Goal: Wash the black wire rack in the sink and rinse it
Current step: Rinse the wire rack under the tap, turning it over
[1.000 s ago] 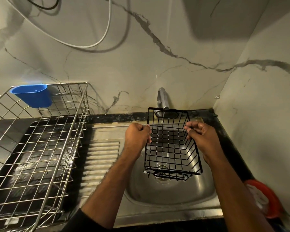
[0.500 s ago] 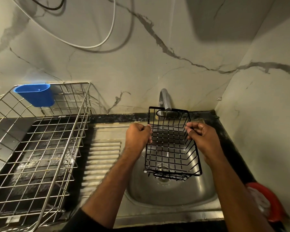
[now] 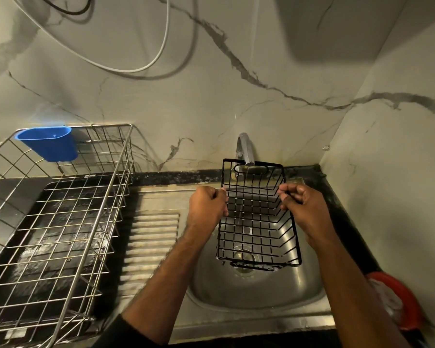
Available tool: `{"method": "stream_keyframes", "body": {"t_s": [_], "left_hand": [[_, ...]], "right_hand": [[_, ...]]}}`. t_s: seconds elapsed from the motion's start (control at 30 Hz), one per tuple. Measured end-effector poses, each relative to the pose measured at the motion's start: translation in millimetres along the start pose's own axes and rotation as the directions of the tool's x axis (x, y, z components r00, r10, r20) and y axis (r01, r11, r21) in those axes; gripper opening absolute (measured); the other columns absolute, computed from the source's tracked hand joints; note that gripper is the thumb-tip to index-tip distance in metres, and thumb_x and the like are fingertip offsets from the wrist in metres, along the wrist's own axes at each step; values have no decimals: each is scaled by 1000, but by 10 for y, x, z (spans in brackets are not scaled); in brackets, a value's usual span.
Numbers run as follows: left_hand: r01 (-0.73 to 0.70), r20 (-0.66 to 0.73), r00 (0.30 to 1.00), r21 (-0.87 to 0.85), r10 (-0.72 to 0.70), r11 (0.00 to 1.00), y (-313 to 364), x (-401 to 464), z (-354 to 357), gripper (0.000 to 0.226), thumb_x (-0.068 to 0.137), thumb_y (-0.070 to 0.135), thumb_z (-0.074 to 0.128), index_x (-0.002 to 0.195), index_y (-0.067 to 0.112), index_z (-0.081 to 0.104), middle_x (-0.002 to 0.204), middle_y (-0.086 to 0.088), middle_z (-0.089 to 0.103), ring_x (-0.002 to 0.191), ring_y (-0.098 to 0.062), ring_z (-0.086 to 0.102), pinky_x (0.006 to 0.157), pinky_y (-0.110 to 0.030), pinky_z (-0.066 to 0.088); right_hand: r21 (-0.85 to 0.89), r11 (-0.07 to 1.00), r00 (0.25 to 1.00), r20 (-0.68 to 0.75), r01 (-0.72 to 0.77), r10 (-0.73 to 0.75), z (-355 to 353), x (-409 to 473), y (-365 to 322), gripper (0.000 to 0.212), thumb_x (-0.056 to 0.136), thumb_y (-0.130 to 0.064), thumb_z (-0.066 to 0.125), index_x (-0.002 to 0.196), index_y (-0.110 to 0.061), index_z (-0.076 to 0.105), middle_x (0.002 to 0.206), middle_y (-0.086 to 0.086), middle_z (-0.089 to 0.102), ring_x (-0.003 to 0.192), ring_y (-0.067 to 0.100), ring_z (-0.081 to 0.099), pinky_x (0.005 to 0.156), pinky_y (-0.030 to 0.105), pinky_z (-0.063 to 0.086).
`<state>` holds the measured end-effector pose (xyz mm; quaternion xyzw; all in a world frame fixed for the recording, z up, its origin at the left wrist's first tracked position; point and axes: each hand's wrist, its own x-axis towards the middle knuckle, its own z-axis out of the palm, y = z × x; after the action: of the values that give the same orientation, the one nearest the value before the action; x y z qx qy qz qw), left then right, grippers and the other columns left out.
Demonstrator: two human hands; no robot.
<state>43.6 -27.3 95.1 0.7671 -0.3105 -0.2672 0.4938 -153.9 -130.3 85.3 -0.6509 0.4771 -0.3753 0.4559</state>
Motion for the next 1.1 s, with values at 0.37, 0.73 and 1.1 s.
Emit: {"method": "stream_keyframes", "body": {"t_s": [0.37, 0.73, 1.1], "left_hand": [[58, 43, 998, -85, -54, 995, -68, -28, 36, 35, 102, 22, 58, 75, 6, 71, 51, 0, 63, 48, -12, 62, 56, -26, 54], [74, 43, 997, -70, -72, 995, -109, -49, 39, 34, 103, 25, 58, 73, 12, 71, 54, -2, 65, 59, -24, 64, 71, -43, 61], [69, 19, 997, -48, -68, 996, -182, -60, 55, 37, 102, 28, 57, 71, 13, 69, 54, -3, 68, 62, -31, 68, 74, -48, 60]], "right_hand": [[-43, 999, 999, -32, 24, -25, -12, 38, 23, 16, 95, -8, 65, 109, -13, 71, 94, 1, 75, 60, -3, 62, 62, 11, 52], [-39, 999, 1000, -12, 22, -22, 8, 3, 53, 16, 95, -10, 65, 107, -18, 71, 96, -5, 75, 67, 7, 68, 72, 23, 56], [-31, 1000, 1000, 1, 7, -7, 54, 1, 130, 21, 95, 0, 62, 109, -12, 71, 96, -1, 74, 64, 5, 67, 63, 12, 53]]}}
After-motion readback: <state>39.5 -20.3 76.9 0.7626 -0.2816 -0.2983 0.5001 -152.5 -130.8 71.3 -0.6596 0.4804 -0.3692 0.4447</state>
